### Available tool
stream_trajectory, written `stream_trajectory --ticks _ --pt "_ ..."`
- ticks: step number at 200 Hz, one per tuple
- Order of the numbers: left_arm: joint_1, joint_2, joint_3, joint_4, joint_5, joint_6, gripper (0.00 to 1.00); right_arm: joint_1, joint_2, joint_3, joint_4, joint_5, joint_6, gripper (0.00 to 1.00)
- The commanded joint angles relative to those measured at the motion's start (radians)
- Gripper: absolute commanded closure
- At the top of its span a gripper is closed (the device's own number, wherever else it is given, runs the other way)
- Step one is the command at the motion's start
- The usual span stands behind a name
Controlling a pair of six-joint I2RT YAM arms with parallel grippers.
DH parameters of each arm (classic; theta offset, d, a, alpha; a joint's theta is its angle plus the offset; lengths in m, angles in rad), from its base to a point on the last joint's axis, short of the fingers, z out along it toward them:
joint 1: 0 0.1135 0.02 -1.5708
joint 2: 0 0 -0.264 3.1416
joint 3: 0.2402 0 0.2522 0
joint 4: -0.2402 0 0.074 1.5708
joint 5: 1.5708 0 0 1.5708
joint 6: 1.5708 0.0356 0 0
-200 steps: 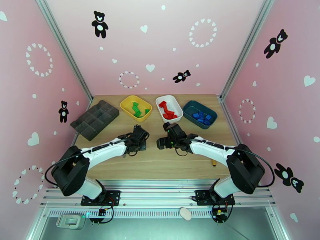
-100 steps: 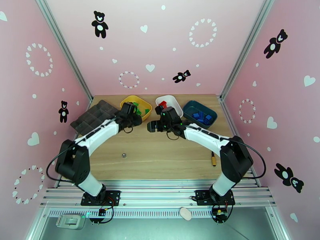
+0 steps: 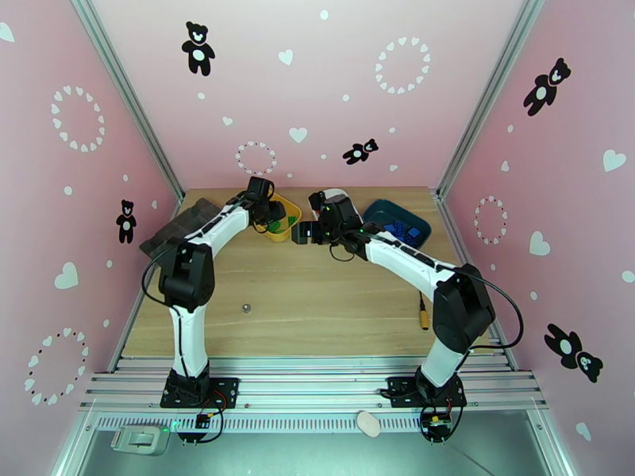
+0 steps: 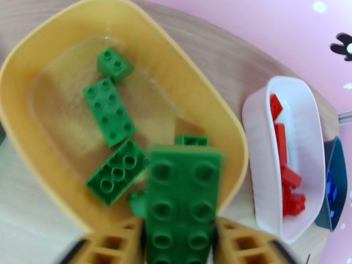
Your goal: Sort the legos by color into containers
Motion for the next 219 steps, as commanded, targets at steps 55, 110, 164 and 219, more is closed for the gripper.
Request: stream_trajectory --ticks 55,110,164,219 --pt "0.001 -0.198 -0.17 0.093 0.039 0.023 0.08 -0.003 -0.04 -0.031 -0.049 0.035 -0.031 0.13" --pt "-0.007 -0.543 -0.444 0.185 -0.033 0.041 0.03 -0.01 -0.099 -0.063 -0.107 0.127 -0.084 0.12" --pt "-0.004 -0.884 -0.614 0.225 -0.258 0.107 0.01 -0.073 -0.242 -0.139 -0.203 0.322 -0.103 0.1" --pt "-0.004 -1.044 -0.6 0.093 -0.598 0.133 0.02 -0.141 -0.495 -0.302 -0.202 0.65 -0.065 0.07"
